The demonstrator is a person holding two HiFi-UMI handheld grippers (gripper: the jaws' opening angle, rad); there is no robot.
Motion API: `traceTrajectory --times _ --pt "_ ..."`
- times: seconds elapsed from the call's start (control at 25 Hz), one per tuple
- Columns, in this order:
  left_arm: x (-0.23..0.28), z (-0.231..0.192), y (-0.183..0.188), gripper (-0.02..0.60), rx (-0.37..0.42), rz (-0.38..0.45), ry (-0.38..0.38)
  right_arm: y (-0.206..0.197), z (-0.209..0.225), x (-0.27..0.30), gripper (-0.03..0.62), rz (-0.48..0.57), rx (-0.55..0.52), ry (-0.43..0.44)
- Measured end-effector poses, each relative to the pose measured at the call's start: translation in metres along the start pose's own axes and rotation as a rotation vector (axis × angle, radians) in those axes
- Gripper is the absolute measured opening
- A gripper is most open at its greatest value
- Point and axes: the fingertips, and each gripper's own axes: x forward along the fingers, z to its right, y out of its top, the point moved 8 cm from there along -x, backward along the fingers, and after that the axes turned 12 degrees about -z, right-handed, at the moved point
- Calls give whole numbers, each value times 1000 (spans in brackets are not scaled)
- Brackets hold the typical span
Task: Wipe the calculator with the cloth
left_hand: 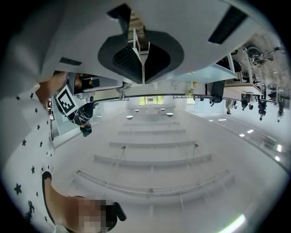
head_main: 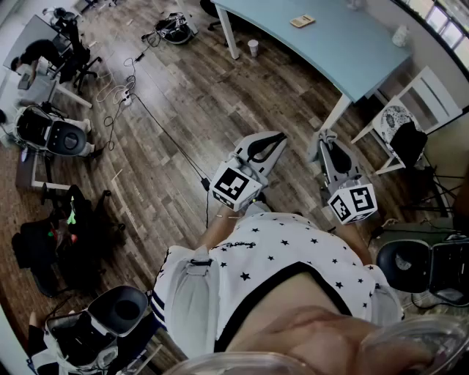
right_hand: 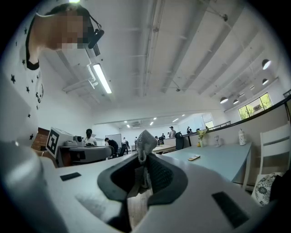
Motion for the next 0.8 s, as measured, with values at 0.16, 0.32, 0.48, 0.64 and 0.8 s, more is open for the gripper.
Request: traceTrajectory --times 0.16,0.32,0.48,0.64,0.8 --pt "2 -2 -1 40 -1 0 -3 -1 2 2 48 0 -5 -3" --pt "7 -4 -3 40 1 -3 -11 -5 5 3 48 2 8 -15" --pt "12 -8 -4 40 3 -6 -32 -6 8 4 48 17 34 -24" --pt "14 -15 -4 40 6 -2 -48 -7 9 8 48 20 51 -42" --pt "16 -26 -4 40 3 1 -61 -5 10 16 49 29 67 -55"
